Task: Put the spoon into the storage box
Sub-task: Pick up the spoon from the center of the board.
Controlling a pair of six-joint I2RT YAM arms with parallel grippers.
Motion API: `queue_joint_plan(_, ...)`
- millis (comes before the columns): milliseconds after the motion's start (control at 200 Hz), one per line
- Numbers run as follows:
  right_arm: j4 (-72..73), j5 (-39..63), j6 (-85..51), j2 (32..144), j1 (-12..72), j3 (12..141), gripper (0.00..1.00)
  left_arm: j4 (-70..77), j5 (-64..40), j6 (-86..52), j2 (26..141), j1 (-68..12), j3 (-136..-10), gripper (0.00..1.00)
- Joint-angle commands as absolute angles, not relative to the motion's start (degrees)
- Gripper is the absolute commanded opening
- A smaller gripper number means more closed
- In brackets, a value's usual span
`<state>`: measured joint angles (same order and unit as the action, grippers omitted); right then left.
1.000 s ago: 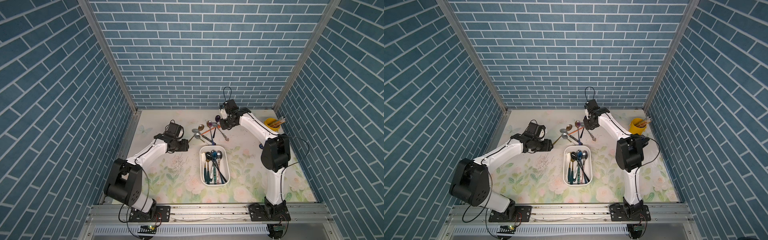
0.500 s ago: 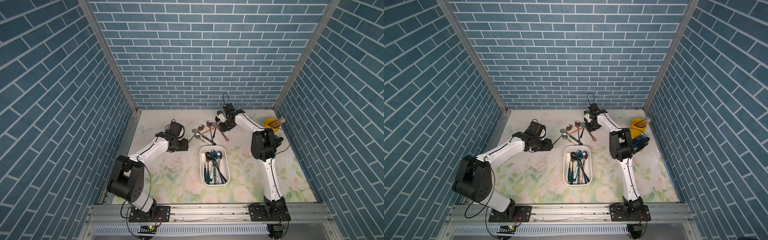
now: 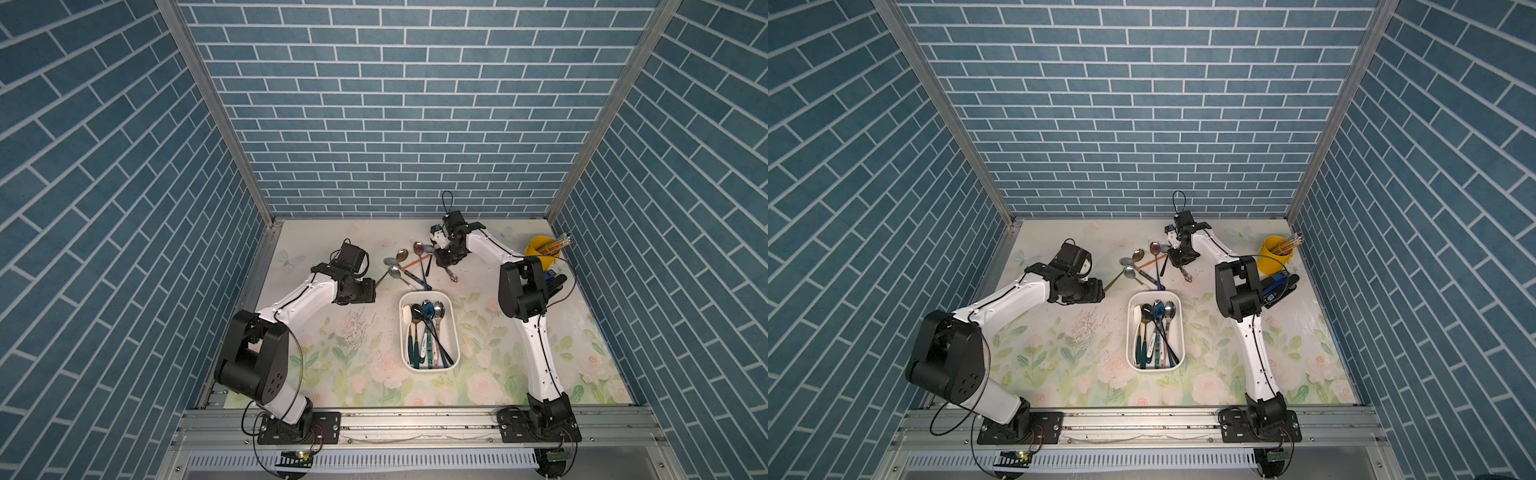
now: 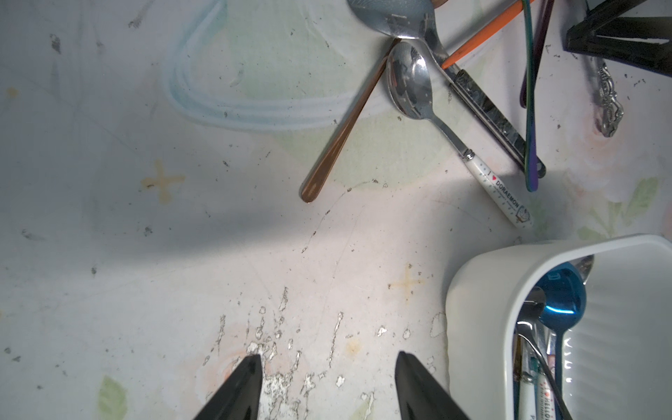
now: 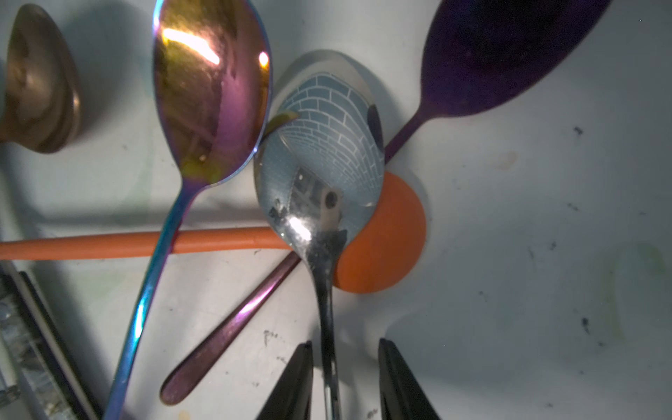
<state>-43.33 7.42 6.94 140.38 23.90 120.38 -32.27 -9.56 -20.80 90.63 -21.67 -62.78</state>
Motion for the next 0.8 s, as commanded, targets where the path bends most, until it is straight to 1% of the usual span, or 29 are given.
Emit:
queue_joint_plan(0, -43.41, 6.21, 7.99, 142.54, 25.02, 119.4, 0.29, -33.57, -8.57, -20.79, 91.47, -21.67, -63.95, 0.64)
queue_joint_plan(280, -42.51, 4.66, 7.66, 142.04, 26.15, 118.9, 0.11, -33.75, -8.37, -19.95, 91.55, -21.71, -62.97, 0.64)
queue_joint_plan(315, -42.13, 2.08, 7.33, 141.7, 26.27, 118.85, 0.09, -33.75, -8.44, -19.82, 91.51, -21.67, -62.72, 0.64)
queue_joint_plan(375, -41.78, 0.52, 7.3, 141.13, 26.48, 118.85, 0.06, -33.76, -8.62, -19.74, 91.56, -21.67, -62.37, 0.64)
queue_joint_plan(650, -38.41, -1.41, 4.43, 134.94, 26.21, 118.5, 0.0, -32.99, -9.36, -19.52, 90.84, -21.75, -60.3, 0.64)
queue_joint_plan(795, -37.65, -0.93, 1.86, 131.46, 25.67, 118.95, 0.0, -32.37, -9.67, -19.08, 90.46, -22.22, -59.25, 0.64)
